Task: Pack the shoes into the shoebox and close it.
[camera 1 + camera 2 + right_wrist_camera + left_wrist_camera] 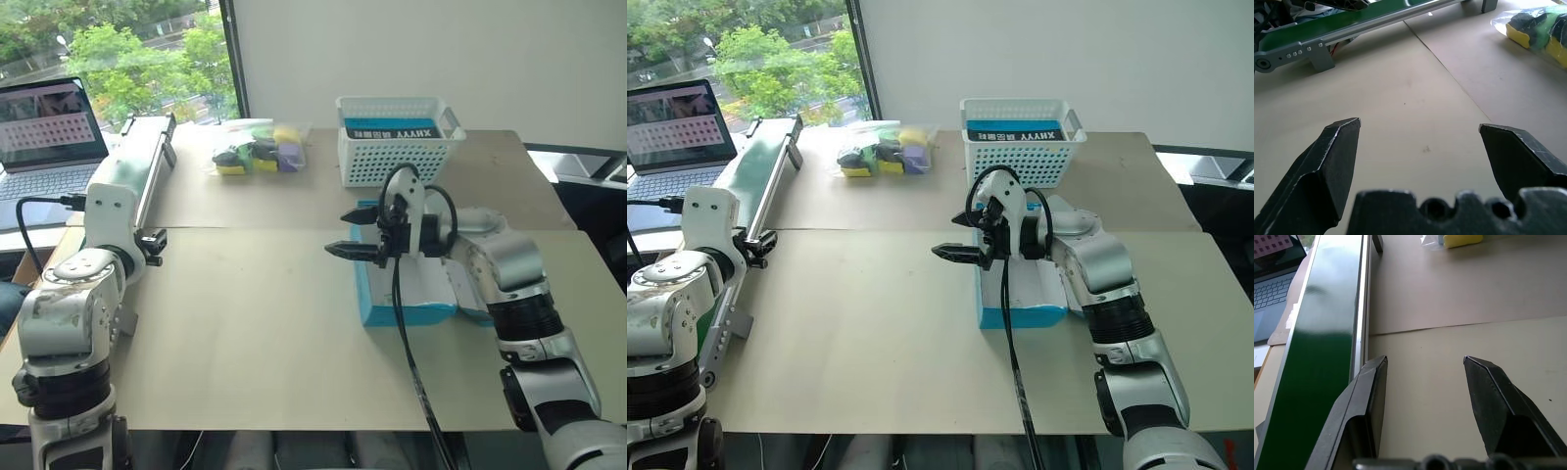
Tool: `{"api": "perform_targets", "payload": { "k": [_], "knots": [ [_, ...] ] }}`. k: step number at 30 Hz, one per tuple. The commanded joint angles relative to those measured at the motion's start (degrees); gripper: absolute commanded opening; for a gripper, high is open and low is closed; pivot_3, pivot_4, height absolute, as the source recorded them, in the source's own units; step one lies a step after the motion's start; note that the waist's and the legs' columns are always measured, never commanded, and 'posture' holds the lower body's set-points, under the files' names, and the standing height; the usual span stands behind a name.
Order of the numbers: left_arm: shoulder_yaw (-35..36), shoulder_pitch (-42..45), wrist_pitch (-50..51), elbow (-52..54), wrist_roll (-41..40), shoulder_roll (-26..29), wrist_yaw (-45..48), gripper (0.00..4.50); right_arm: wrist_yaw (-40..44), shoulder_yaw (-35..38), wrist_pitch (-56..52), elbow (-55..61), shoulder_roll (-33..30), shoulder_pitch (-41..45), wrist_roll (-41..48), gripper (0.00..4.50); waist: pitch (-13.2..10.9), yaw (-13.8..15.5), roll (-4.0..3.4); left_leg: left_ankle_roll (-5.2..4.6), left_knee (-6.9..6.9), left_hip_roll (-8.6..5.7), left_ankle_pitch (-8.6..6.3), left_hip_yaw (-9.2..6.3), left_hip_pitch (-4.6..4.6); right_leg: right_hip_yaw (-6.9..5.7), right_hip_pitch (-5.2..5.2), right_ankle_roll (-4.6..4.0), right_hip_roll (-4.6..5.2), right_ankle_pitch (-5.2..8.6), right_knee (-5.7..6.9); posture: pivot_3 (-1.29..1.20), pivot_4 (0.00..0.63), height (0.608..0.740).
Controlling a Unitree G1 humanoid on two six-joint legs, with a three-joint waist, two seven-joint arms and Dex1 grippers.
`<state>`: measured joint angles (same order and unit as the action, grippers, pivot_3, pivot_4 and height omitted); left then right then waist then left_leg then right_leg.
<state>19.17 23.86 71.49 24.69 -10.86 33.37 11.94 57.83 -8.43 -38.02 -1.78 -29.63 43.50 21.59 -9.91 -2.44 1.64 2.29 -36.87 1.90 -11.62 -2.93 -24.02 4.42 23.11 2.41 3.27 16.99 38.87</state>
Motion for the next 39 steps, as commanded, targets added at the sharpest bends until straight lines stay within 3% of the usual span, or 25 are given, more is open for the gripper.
{"api": "perform_targets", "payload": {
  "k": [1, 6, 14, 21, 33, 36, 39],
  "knots": [
    [2.29, 1.7, -1.69, 1.04, -0.13, -1.58, -1.26, 2.62, 0.09, 1.55, 0.17, 1.08, 0.36, 0.61, 1.44, 4.47, 0.0, 0.0, 0.0, 0.0, 0.0, 0.0, 0.0, 0.0, 0.0, 0.0, 0.0, 0.0, 0.0, 0.0, 0.0, 0.0, 0.15, 0.74],
    [6.8, 3.56, -10.2, -4.79, 0.88, -1.53, -2.83, 2.62, -2.48, 3.74, 2.54, -1.85, 1.49, 1.46, 0.5, 4.47, 0.02, -0.11, 0.05, 0.04, -0.03, 0.0, 0.02, -0.08, -0.04, -0.11, 0.0, -0.01, 0.02, -0.01, 0.01, 0.0, 0.15, 0.74],
    [7.11, 7.03, -13.57, -7.87, 0.37, -3.72, -6.03, 2.62, -5.53, 4.89, 5.76, -6.15, 2.44, 3.1, -0.85, 4.47, 0.02, 0.15, 0.05, 0.04, -0.03, -0.01, 0.02, -0.1, -0.09, -0.17, 0.02, -0.01, 0.05, 0.0, 0.01, 0.0, 0.15, 0.74],
    [-0.05, 7.85, -18.45, -8.09, 3.03, -4.87, -7.16, 2.62, -4.28, 7.96, 1.17, -1.76, 3.13, 2.46, 5.82, 4.47, 0.02, 0.24, 0.05, 0.05, -0.05, -0.04, 0.03, -0.17, -0.17, -0.25, 0.03, -0.01, 0.07, -0.01, 0.02, 0.0, 0.15, 0.74],
    [-1.56, 4.52, -19.93, -5.12, 0.25, -11.69, -6.75, 2.62, -11.37, 8.76, -4.95, 6.59, 4.42, -2.86, 8.41, 4.47, 0.03, -0.02, 0.06, 0.05, -0.08, -0.05, 0.04, -0.19, -0.17, -0.27, 0.03, -0.01, 0.07, 0.0, 0.05, 0.0, 0.15, 0.74],
    [1.74, 4.34, -19.91, -4.42, -1.18, -12.69, -7.44, 3.29, -12.57, 8.2, -5.44, 7.11, 5.8, -2.74, 8.44, 4.5, 0.04, -0.04, 0.07, 0.05, -0.08, -0.05, 0.04, -0.19, -0.17, -0.27, 0.03, -0.01, 0.07, 0.0, 0.05, 0.0, 0.15, 0.74],
    [4.81, 3.39, -19.5, -4.01, -0.55, -13.94, -10.56, 4.3, -11.12, 6.42, -4.29, 5.98, 5.65, -2.15, 6.99, 4.5, 0.04, -0.16, 0.07, 0.05, -0.08, -0.04, 0.04, -0.2, -0.16, -0.26, 0.03, -0.01, 0.06, -0.01, 0.06, 0.0, 0.15, 0.74]
  ]
}}
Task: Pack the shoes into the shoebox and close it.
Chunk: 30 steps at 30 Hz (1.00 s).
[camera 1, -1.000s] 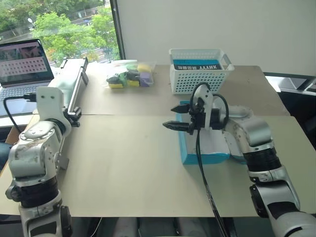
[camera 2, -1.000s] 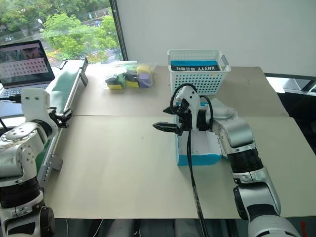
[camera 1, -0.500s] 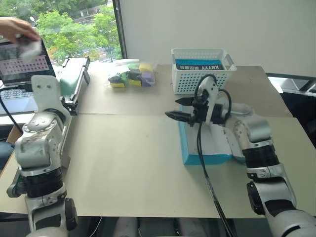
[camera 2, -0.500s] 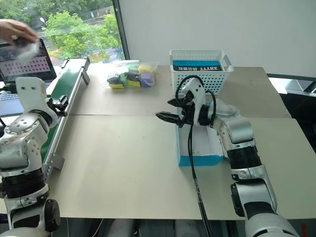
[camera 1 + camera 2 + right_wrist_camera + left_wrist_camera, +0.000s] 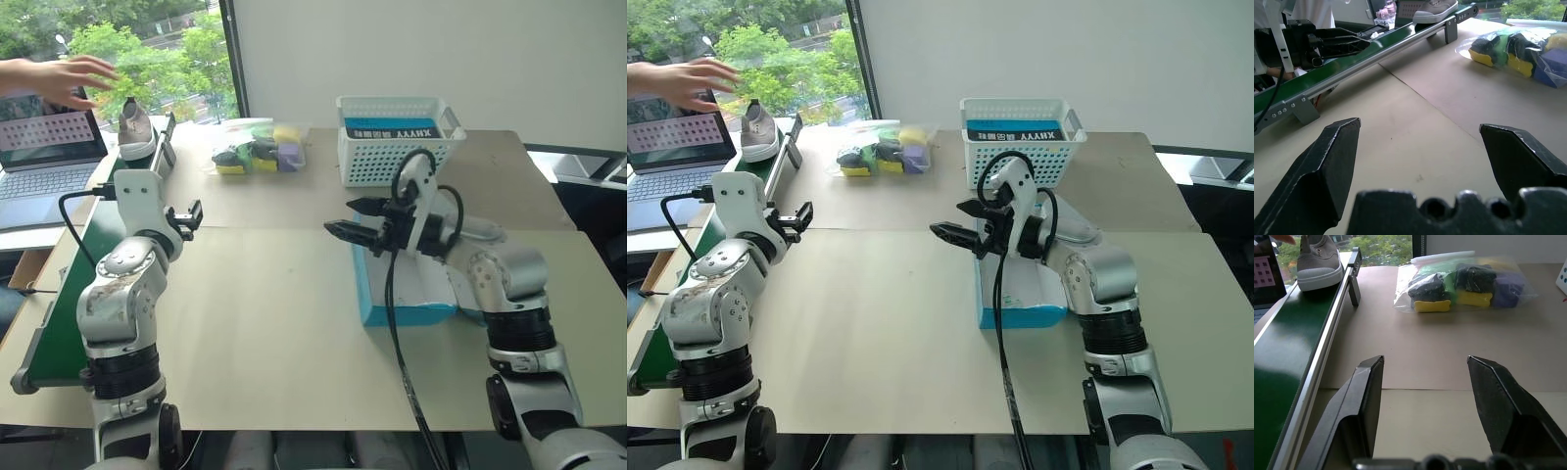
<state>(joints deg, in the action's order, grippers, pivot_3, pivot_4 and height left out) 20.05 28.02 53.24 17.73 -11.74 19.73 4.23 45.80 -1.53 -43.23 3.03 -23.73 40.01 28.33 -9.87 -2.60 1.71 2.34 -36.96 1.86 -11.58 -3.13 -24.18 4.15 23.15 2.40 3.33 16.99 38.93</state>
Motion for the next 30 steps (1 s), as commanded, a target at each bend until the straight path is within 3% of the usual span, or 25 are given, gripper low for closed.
{"api": "perform_targets", "payload": {
  "k": [1, 9, 15, 30],
  "knots": [
    [4.72, -1.39, -1.12, 2.91, 0.44, -0.03, -3.18, 4.41, 0.94, -1.0, 0.96, 1.23, 0.03, 1.57, 0.09, 4.5, 0.0, 0.01, 0.0, 0.0, 0.0, 0.0, 0.0, 0.0, 0.0, 0.0, 0.0, 0.0, 0.0, 0.0, -0.01, 0.0, 0.15, 0.74],
    [16.0, -3.68, -4.06, -3.38, 0.14, 5.47, -4.78, 4.41, 3.17, -5.66, 0.52, 2.76, 2.12, 3.48, 0.69, 4.5, 0.0, -0.02, 0.0, 0.0, 0.0, 0.01, 0.0, -0.02, 0.01, -0.02, 0.01, 0.0, -0.02, 0.0, 0.0, 0.0, 0.15, 0.74],
    [17.96, -2.71, -5.84, -12.13, -2.5, 11.21, 0.18, 4.41, 3.67, -9.6, -0.83, 6.4, 4.15, 3.53, 0.75, 4.5, 0.01, 0.37, 0.02, 0.01, 0.0, -0.01, 0.0, -0.08, 0.01, -0.12, -0.01, 0.0, 0.01, 0.0, 0.0, 0.0, 0.15, 0.74],
    [10.21, 9.26, -17.84, -39.42, -1.63, 19.71, 6.94, 4.41, 1.91, -10.55, -0.74, 8.6, 4.19, 2.55, -0.48, 4.5, 0.04, 0.14, 0.08, 0.02, 0.01, 0.01, 0.01, -0.1, 0.02, -0.19, 0.04, 0.0, -0.01, 0.0, 0.04, 0.0, 0.15, 0.74]
  ]
}}
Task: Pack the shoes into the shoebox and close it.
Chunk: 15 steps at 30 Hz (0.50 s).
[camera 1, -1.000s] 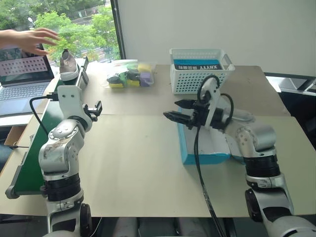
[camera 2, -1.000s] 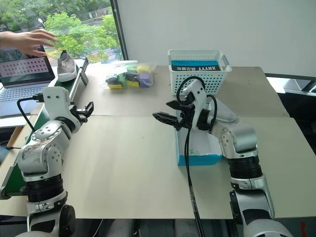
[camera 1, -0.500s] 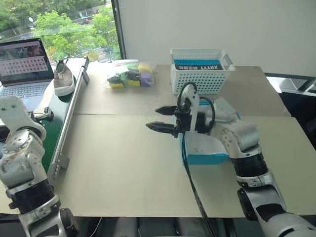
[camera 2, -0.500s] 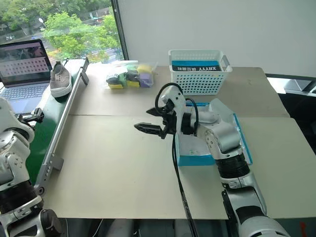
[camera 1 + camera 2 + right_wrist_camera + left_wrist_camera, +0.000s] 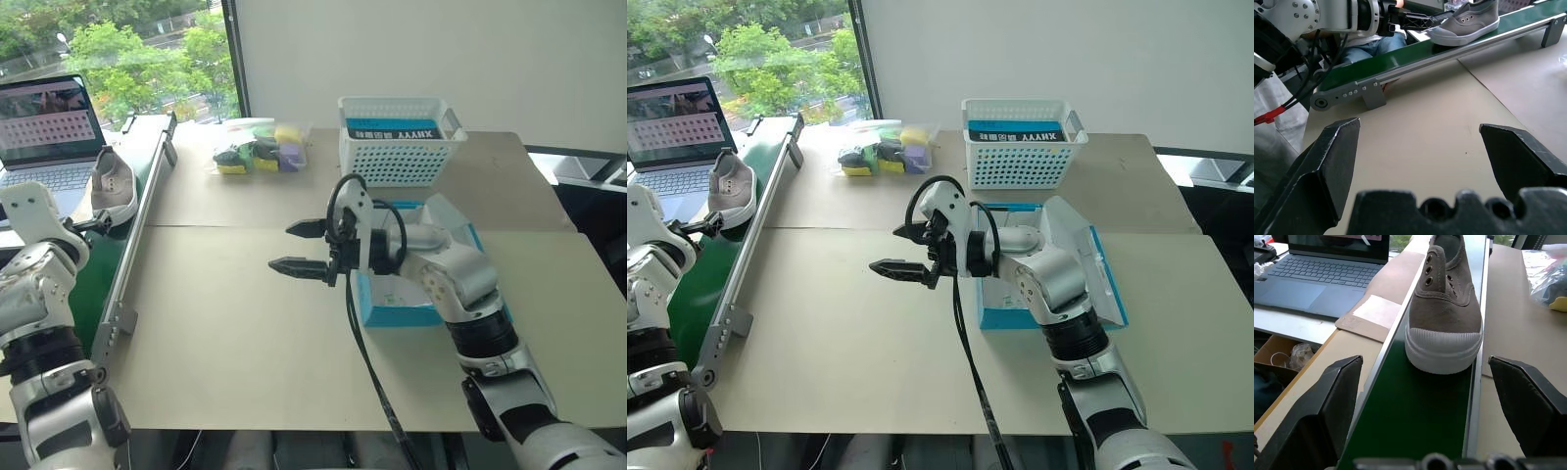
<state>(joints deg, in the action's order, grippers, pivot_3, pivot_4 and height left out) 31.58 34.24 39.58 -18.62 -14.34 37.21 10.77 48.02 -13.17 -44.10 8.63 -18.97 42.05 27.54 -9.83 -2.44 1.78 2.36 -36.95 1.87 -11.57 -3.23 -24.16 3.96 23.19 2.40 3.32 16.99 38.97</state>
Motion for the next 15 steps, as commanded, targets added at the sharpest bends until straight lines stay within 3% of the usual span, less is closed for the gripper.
{"api": "perform_targets", "payload": {
  "k": [1, 6, 9, 15],
  "knots": [
    [-1.76, 3.67, -4.9, -4.35, 1.09, 2.37, 0.41, 4.41, -0.43, 1.12, 0.02, 3.16, -0.71, 0.45, 0.34, 4.5, 0.0, -0.1, 0.0, 0.0, 0.0, 0.0, 0.0, 0.01, 0.0, 0.0, 0.0, 0.0, 0.01, 0.0, 0.01, 0.0, 0.15, 0.74],
    [-2.96, 5.12, -7.62, -8.5, 1.71, 3.55, -0.26, 4.41, -1.32, 1.04, -0.31, 3.8, -1.27, -0.09, 0.28, 4.5, 0.0, -0.27, 0.0, 0.0, 0.02, 0.0, 0.0, 0.03, 0.0, 0.0, 0.03, 0.0, 0.01, 0.0, 0.02, 0.0, 0.15, 0.74],
    [-0.65, 5.13, -6.1, -9.82, -0.12, 3.1, -2.49, 3.68, -1.74, 0.94, -0.3, 3.7, -1.72, -0.16, -0.17, 4.5, 0.0, -0.23, 0.0, 0.0, 0.02, 0.01, 0.0, 0.03, 0.0, 0.0, 0.04, 0.0, 0.01, 0.0, 0.02, 0.0, 0.15, 0.74],
    [3.3, 3.23, -0.98, -7.58, -4.17, 0.41, -6.07, 1.51, -1.93, 0.13, 0.31, 2.33, -3.7, 0.0, -2.14, 4.5, 0.0, -0.06, 0.0, 0.0, 0.01, 0.0, 0.0, 0.02, 0.0, 0.0, 0.03, 0.0, 0.02, 0.0, 0.03, 0.0, 0.15, 0.74]
  ]
}}
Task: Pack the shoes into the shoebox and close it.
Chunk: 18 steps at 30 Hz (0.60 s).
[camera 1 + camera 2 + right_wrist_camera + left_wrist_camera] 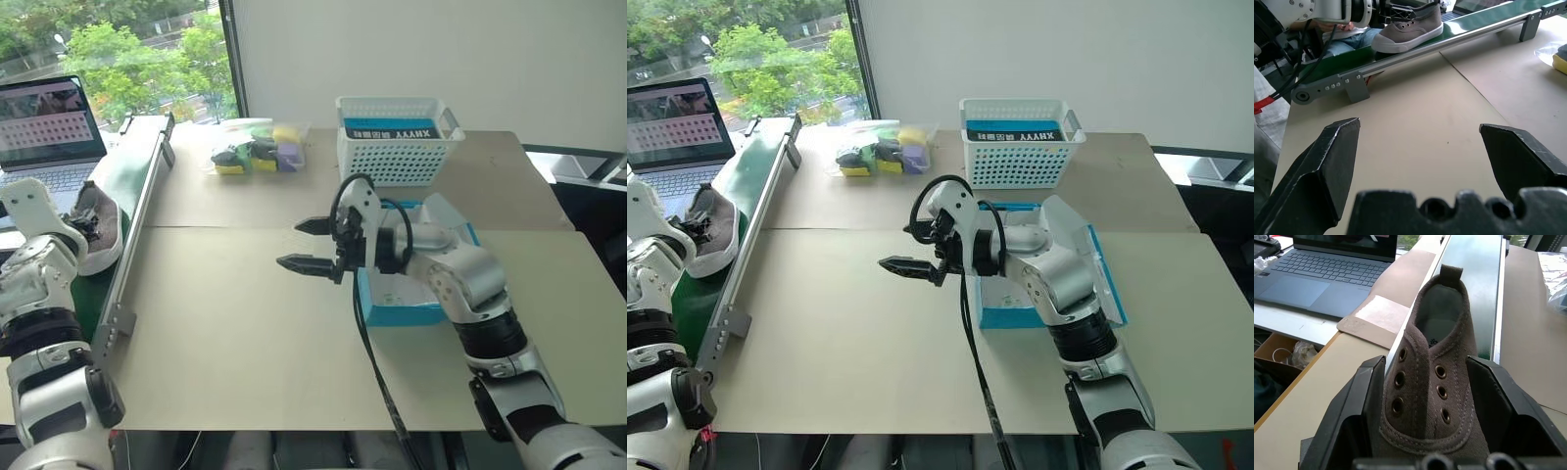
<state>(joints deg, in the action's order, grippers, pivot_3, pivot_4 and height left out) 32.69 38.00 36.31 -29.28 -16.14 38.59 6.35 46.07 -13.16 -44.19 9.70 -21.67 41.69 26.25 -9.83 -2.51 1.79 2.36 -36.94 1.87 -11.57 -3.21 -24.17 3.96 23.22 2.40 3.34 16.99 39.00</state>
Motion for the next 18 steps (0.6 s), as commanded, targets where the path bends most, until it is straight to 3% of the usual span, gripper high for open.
{"api": "perform_targets", "payload": {
  "k": [1, 4, 11, 15, 18],
  "knots": [
    [2.47, -0.7, 2.95, 3.74, -2.84, -1.42, -2.01, 1.1, 0.1, 0.05, 0.46, 1.15, -1.15, 0.35, -1.1, 4.5, 0.0, 0.01, 0.0, 0.0, 0.0, -0.01, 0.0, 0.01, 0.0, 0.0, 0.0, 0.0, 0.01, 0.0, 0.01, 0.0, 0.15, 0.74],
    [3.83, -1.01, 4.72, 6.87, -5.03, -3.37, -3.11, 0.09, 0.23, 0.06, 0.48, 0.86, -1.5, 0.44, -1.58, 4.5, 0.01, 0.44, 0.01, 0.0, -0.01, -0.01, 0.0, -0.02, 0.0, -0.01, -0.01, 0.0, 0.01, 0.0, 0.03, 0.0, 0.15, 0.74],
    [9.06, -0.27, 8.31, 16.02, -12.1, -9.11, -6.92, 0.09, 0.58, 0.08, 0.42, 0.37, -1.55, 0.84, -2.5, 4.5, 0.02, 1.04, 0.04, 0.01, -0.05, -0.02, 0.02, -0.04, 0.0, -0.03, -0.04, 0.0, 0.02, 0.0, 0.03, 0.0, 0.15, 0.74],
    [6.24, 0.56, 8.97, 24.9, -15.58, -11.06, -5.25, 0.09, 0.6, 0.3, 0.3, 0.26, -1.68, 0.93, -2.61, 4.5, 0.02, 0.94, 0.07, 0.01, -0.04, -0.01, 0.02, -0.04, -0.06, -0.03, -0.01, 0.0, 0.02, 0.0, 0.02, 0.0, 0.15, 0.74],
    [2.66, 2.63, 11.55, 33.81, -21.28, -14.4, -3.84, 0.09, -4.06, 7.01, -4.68, -2.22, 2.78, 2.32, 2.51, 4.5, 0.02, 1.12, 0.1, 0.02, -0.04, -0.01, 0.02, -0.04, -0.07, -0.03, -0.01, -0.01, 0.03, 0.0, 0.0, 0.0, 0.15, 0.74]
  ]
}}
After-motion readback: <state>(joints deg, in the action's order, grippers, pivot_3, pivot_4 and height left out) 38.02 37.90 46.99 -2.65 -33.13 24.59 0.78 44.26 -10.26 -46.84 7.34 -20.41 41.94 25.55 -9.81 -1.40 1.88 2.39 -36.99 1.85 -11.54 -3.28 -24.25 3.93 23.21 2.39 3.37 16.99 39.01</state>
